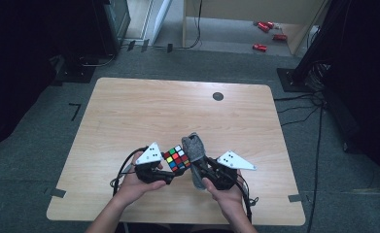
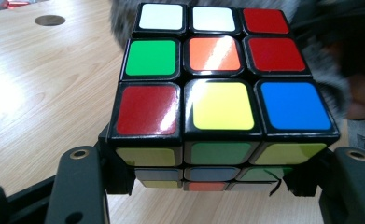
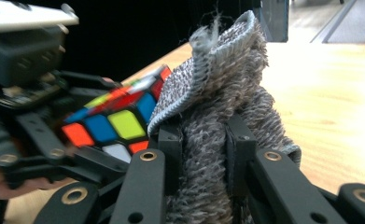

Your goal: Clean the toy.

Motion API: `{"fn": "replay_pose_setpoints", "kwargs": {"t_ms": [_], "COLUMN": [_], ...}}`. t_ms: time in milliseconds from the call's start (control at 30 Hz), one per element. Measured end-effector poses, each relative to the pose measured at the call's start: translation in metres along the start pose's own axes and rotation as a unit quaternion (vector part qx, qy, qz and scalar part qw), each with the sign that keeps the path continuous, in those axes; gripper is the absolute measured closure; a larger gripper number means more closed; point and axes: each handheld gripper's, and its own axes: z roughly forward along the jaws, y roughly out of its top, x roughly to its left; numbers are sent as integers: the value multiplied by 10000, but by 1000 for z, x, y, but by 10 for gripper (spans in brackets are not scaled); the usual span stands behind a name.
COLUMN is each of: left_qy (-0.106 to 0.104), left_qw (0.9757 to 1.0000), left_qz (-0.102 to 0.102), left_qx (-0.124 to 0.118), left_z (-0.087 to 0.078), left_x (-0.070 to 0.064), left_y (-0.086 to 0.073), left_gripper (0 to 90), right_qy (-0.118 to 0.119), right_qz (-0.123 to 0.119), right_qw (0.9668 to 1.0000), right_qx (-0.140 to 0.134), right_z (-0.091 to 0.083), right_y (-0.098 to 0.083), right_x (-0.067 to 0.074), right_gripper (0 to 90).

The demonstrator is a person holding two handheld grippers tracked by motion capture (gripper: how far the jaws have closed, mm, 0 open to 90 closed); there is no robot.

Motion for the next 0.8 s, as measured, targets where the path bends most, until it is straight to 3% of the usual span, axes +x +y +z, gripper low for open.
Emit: {"fn": "replay_pose_setpoints", "kwargs": {"t_ms": [100, 200, 333, 400, 500, 567, 633, 733, 767, 800], "left_qy": [-83, -121, -51, 69, 212, 275, 336, 409, 428, 461], "left_qw": [9999, 9995, 9997, 10000, 9996, 9994, 9990, 9987, 9985, 9983], "left_qz": [128, 256, 216, 48, -130, -164, -224, -270, -281, -286], "left_qx": [81, 121, 125, 23, -109, -147, -167, -165, -173, -196], "left_z": [3, 7, 6, 2, -5, -7, -8, -8, -8, -8], "left_x": [-6, -12, -10, -4, 4, 7, 9, 10, 10, 10], "left_y": [0, 2, 3, 5, 6, 5, 5, 5, 5, 6], "left_gripper": [348, 348, 348, 348, 349, 348, 348, 348, 348, 348], "right_qy": [52, 29, -35, -63, -270, -657, -1123, -1744, -1855, -1891], "right_qz": [-55, 42, 161, 141, 140, -30, -337, -987, -1051, -1010], "right_qw": [9998, 9998, 9998, 9994, 9986, 9967, 9918, 9768, 9734, 9727], "right_qx": [-157, -175, 111, 311, 422, 465, 516, 754, 840, 888], "right_z": [-4, -4, 2, 5, 6, 4, 1, -1, -1, -1], "right_y": [6, 5, -3, -6, -8, -8, -7, -8, -10, -12], "right_x": [5, 0, -9, -13, -22, -28, -35, -43, -47, -50], "right_gripper": [740, 740, 741, 741, 739, 738, 736, 733, 732, 731]}}
